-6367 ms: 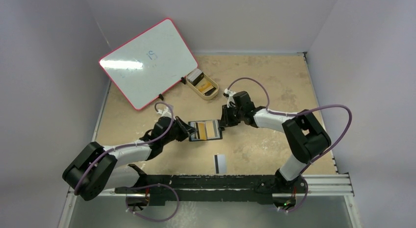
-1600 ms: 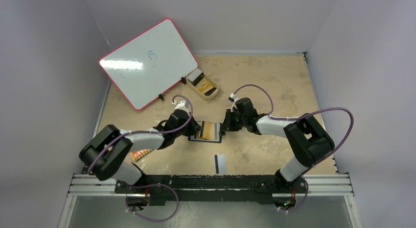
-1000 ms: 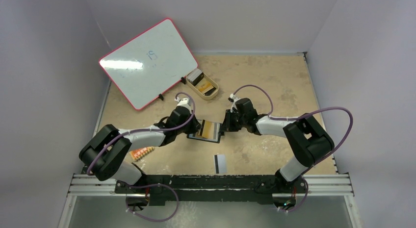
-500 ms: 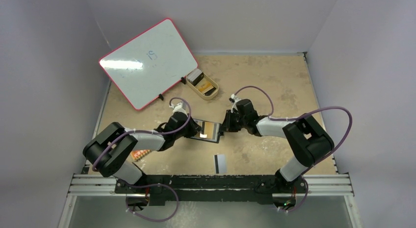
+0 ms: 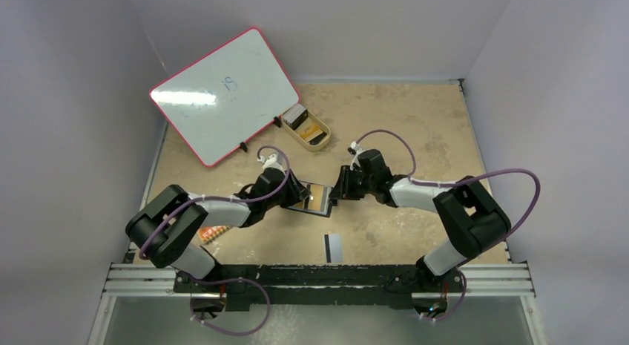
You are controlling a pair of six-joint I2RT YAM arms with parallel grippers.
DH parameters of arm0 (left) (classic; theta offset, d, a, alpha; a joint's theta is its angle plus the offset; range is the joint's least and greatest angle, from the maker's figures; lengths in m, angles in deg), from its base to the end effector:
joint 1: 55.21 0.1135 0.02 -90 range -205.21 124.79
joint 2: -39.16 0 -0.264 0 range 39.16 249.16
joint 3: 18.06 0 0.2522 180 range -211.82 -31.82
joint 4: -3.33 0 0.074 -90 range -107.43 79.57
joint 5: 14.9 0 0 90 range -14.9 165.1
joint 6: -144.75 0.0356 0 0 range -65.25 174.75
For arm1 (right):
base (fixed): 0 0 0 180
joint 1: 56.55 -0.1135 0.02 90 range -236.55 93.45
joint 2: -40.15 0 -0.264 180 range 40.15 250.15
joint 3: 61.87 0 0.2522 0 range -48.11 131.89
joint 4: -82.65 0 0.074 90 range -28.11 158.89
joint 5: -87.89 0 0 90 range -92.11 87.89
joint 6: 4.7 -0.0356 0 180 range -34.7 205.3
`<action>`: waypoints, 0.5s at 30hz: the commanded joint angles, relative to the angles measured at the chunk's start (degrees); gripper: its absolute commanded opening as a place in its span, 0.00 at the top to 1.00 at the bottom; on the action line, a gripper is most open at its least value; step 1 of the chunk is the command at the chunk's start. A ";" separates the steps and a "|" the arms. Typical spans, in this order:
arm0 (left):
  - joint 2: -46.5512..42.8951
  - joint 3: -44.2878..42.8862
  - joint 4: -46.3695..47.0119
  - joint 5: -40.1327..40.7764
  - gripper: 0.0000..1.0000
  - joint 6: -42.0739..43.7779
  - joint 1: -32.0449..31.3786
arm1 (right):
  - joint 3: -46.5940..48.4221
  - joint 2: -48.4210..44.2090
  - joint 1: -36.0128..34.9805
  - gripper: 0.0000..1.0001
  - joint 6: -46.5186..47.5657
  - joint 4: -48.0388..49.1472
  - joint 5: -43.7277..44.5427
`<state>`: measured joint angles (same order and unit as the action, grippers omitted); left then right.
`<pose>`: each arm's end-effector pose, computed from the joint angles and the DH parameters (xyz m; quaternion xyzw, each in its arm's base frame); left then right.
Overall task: Put the credit cards into the card holder
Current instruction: Insert the credit card into the card holder.
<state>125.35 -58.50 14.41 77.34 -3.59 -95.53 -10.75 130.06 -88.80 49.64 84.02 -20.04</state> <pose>0.2057 -0.1727 0.1339 -0.1476 0.8732 -0.3408 0.3157 0.2494 0.1703 0.1540 -0.0426 0.8873 0.3603 0.2849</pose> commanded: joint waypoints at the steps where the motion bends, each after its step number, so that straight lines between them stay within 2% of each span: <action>1: 2.03 -1.66 1.47 -0.47 0.66 0.45 -0.68 | -0.66 -1.39 -0.40 0.66 -2.77 0.12 -1.01; 6: 3.36 -2.56 1.63 -0.89 0.65 0.84 -1.26 | -2.29 -0.57 -0.38 0.61 -4.14 1.13 -0.57; 15: 4.75 -4.88 1.28 -1.33 0.65 1.69 -3.40 | -2.57 0.53 -0.36 0.62 -3.88 4.10 -0.81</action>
<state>129.33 -61.27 15.70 76.20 -3.18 -97.65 -12.96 130.14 -88.82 45.88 86.14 -20.26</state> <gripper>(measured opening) 0.348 0.387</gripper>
